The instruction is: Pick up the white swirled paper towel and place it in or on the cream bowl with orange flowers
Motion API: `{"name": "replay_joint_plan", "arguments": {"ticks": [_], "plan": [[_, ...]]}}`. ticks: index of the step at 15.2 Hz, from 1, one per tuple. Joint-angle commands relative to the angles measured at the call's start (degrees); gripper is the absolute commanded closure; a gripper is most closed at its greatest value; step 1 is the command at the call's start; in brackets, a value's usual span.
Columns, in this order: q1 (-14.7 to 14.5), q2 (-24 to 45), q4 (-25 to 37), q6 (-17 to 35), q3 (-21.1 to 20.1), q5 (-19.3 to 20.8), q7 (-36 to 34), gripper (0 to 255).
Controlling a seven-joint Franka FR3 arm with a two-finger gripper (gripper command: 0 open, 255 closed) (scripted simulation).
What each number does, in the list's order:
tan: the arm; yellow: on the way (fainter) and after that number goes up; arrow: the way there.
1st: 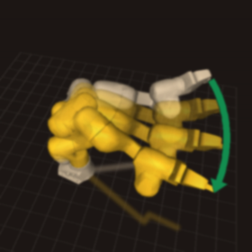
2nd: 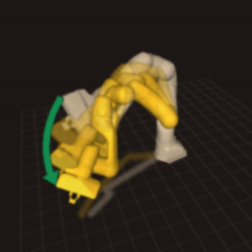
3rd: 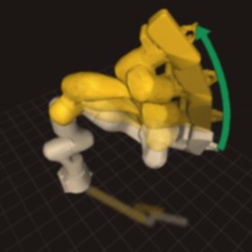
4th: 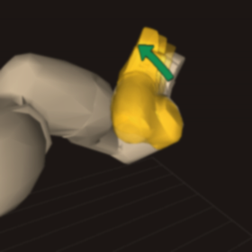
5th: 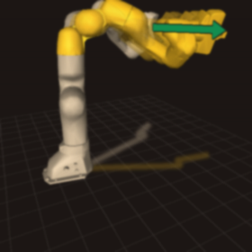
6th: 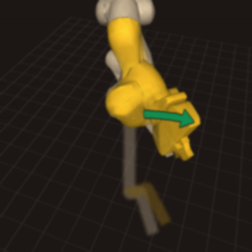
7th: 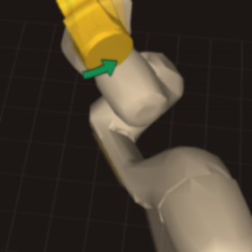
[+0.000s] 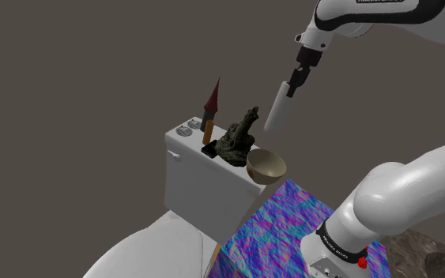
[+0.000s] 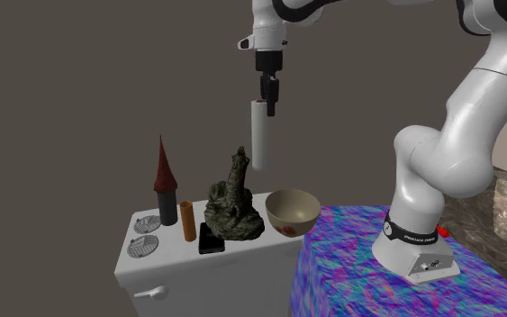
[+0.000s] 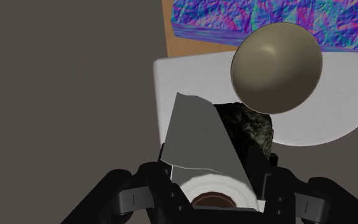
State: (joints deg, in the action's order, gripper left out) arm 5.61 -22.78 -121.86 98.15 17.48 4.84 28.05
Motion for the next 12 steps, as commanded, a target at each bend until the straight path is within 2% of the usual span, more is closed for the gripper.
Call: {"name": "replay_joint_plan", "arguments": {"ticks": [1,2,12], "plan": [[0.0,0.2,2.0,-1.4,0.0,-0.1,0.0,255],[0.0,0.2,2.5,-1.8,-0.1,-0.1,0.0,255],[-1.3,-15.1,-1.9,-13.0,-9.0,-1.7,-9.9,255]]}}
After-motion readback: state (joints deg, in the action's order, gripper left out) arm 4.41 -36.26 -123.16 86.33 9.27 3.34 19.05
